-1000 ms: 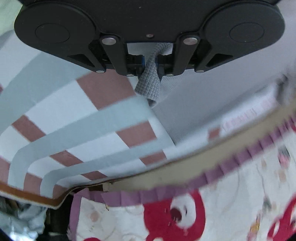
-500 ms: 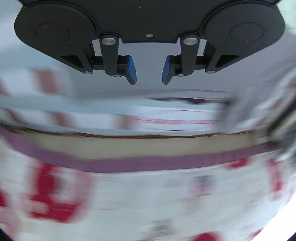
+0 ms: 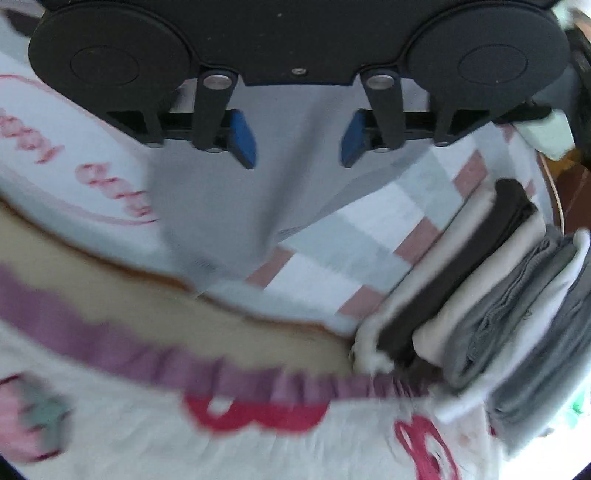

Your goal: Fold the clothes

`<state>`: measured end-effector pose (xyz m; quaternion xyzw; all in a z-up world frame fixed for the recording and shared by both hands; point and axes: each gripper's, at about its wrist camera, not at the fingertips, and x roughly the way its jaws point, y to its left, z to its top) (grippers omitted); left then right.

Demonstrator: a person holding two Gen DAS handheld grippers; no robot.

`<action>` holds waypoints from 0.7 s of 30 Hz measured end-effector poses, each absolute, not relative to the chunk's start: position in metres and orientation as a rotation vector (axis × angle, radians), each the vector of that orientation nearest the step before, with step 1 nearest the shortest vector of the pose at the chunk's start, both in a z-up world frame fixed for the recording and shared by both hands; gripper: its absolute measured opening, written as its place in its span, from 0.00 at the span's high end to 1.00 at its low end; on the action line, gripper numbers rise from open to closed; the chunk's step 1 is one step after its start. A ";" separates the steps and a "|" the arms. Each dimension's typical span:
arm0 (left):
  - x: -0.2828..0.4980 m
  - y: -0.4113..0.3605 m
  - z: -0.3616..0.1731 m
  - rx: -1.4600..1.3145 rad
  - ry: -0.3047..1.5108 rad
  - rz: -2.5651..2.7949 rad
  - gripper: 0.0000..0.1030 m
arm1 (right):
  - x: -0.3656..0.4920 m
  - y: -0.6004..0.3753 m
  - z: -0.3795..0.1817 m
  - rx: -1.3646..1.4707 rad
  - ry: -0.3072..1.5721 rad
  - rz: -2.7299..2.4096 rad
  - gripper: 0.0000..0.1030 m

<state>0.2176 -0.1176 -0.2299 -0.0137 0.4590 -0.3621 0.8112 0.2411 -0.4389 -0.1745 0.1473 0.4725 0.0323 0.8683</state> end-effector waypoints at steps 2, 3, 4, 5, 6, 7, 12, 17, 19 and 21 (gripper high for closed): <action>0.211 -0.111 -0.230 -0.052 0.978 -0.792 0.50 | 0.264 -0.430 -0.183 0.324 1.048 0.039 0.39; 0.207 -0.107 -0.230 -0.069 0.974 -0.802 0.54 | 0.276 -0.425 -0.188 0.331 1.078 0.025 0.38; 0.204 -0.104 -0.229 -0.076 0.958 -0.808 0.62 | 0.287 -0.421 -0.192 0.339 1.108 0.011 0.37; 0.203 -0.103 -0.227 -0.068 0.932 -0.809 0.93 | 0.299 -0.416 -0.196 0.347 1.138 -0.004 0.37; 0.202 -0.102 -0.224 -0.061 0.906 -0.810 0.96 | 0.309 -0.413 -0.201 0.353 1.159 -0.023 0.37; 0.201 -0.101 -0.222 -0.054 0.879 -0.811 0.96 | 0.315 -0.415 -0.209 0.355 1.150 -0.055 0.37; 0.201 -0.092 -0.208 -0.099 0.781 -0.801 0.97 | 0.316 -0.429 -0.225 0.473 1.022 0.016 0.97; 0.211 -0.093 -0.208 -0.126 0.750 -0.780 0.96 | 0.288 -0.452 -0.184 0.509 0.785 0.031 0.97; 0.216 -0.097 -0.215 -0.125 0.765 -0.737 0.96 | 0.283 -0.459 -0.173 0.508 0.737 0.025 0.97; 0.221 -0.103 -0.225 -0.079 0.780 -0.686 0.96 | 0.290 -0.450 -0.176 0.439 0.763 0.029 0.97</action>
